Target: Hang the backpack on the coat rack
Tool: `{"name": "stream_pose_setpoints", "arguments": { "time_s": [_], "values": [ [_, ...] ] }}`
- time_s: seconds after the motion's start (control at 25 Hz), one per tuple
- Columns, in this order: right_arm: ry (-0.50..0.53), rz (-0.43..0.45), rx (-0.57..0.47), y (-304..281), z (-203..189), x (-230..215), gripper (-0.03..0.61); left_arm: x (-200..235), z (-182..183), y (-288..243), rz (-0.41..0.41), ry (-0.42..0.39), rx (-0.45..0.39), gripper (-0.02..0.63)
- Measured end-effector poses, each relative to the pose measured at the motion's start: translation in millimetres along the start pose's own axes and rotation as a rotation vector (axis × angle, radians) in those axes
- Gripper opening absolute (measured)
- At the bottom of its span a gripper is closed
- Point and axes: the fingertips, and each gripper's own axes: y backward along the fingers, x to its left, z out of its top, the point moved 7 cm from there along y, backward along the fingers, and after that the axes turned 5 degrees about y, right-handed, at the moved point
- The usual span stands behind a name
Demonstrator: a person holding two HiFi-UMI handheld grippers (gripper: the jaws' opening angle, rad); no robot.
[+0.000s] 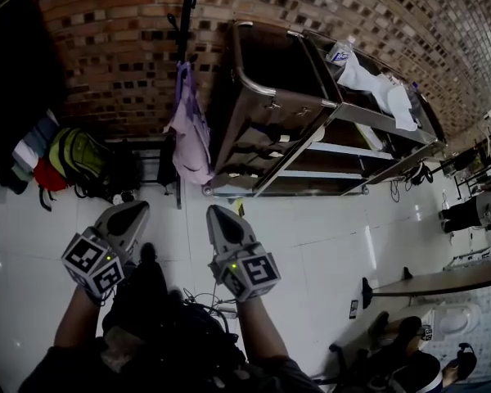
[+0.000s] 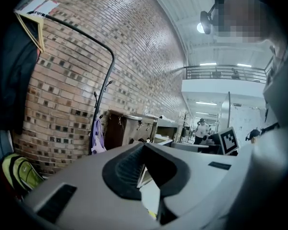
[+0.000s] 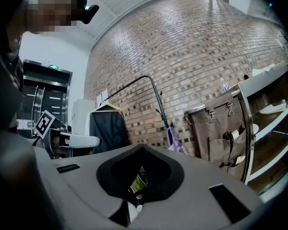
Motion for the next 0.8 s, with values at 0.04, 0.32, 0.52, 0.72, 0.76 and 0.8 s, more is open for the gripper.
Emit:
{"name": "stream_pose_setpoints", "arguments": {
  "time_s": [0.04,0.32,0.52,0.72,0.76,0.8],
  "values": [
    [0.007,0.003,0.001,6.5,-0.2,3.7,0.008,-6.8,0.0,4.5,-0.002,-0.004,-0.002,0.021],
    [0.010,0.005,0.001,37.0,-4.3,25.6,0.008,-33.9,-1.3,27.8,-0.007,-0.029,0.002,0.021],
    [0.004,-0.022,0.007,40.7,-10.0,36.0,0.008,-34.7,-3.4,41.5,-0.005,-0.024,-0.003,0.021],
    [0.020,-0.043,0.037,41.2,-9.1,53.1,0.008,-31.2,-3.8,54.0,-0.020,-0.012,0.003,0.021],
    [0.021,-0.049,0.041,41.1,-8.4,56.5,0.008,-30.3,-3.7,57.1,-0.025,-0.010,0.006,0.021],
    [0.022,-0.055,0.043,41.0,-7.5,59.9,0.008,-29.3,-3.5,60.3,-0.031,-0.008,0.009,0.021]
  ]
}}
